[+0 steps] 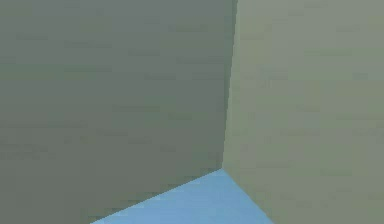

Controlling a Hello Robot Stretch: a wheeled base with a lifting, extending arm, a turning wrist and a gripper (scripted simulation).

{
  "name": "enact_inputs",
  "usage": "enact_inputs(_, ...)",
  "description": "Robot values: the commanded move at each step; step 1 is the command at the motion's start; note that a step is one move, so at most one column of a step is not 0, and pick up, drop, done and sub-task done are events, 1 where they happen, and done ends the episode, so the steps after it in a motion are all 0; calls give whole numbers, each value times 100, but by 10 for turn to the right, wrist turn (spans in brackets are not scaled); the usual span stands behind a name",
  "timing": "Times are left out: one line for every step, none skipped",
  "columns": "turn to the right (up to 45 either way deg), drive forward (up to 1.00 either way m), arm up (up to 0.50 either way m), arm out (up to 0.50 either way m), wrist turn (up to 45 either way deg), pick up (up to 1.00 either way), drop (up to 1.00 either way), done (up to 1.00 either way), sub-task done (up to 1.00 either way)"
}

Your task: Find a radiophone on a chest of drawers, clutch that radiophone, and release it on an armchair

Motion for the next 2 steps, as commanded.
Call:
enact_inputs(0,0,0,0,-450,0,0,0,0)
enact_inputs(0,0,0,0,-240,0,0,0,0)
